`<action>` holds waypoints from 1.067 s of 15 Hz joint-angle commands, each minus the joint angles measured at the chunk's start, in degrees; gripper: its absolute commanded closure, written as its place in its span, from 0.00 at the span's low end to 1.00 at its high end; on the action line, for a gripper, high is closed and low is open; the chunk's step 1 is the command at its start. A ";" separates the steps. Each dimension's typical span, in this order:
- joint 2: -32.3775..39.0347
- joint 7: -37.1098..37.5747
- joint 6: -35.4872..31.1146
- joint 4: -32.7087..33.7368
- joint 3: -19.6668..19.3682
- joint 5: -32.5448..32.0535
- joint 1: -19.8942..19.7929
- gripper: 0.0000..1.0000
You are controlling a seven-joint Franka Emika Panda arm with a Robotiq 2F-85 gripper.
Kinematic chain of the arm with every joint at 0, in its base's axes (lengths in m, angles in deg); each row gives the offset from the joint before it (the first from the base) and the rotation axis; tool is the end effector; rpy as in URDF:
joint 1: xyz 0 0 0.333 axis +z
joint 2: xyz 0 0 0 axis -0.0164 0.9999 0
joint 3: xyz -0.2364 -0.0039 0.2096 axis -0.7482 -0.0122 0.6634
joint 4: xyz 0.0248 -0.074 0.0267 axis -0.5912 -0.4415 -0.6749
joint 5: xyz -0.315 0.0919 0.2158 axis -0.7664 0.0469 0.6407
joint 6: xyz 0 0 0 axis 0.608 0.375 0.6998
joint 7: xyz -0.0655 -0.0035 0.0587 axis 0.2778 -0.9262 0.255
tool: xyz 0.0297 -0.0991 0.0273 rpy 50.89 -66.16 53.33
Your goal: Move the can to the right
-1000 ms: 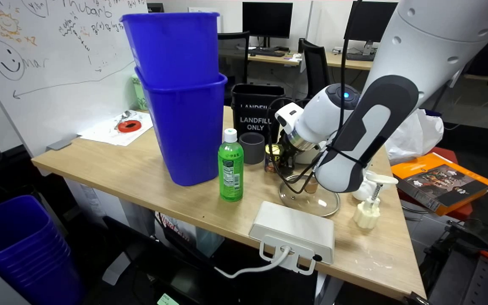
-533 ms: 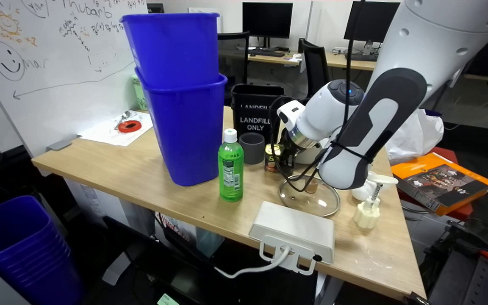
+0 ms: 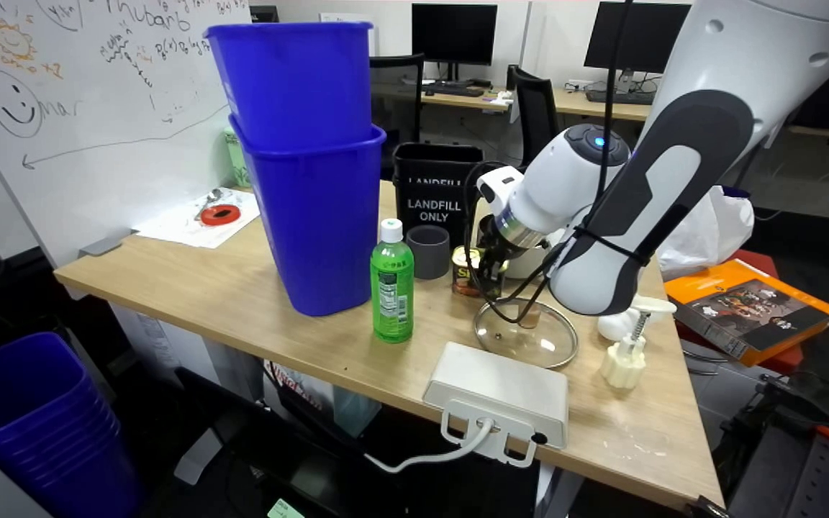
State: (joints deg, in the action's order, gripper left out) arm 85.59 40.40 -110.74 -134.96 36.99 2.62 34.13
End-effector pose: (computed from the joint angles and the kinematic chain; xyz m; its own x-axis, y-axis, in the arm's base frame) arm 0.5503 0.0741 0.1577 0.6325 0.7085 0.3131 0.5522 -0.6959 0.4592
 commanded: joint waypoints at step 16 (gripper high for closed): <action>-5.00 21.24 11.56 -2.09 10.82 0.08 -11.17 0.55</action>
State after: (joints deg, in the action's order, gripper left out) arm 79.53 59.09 -100.92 -137.43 45.77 2.52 24.81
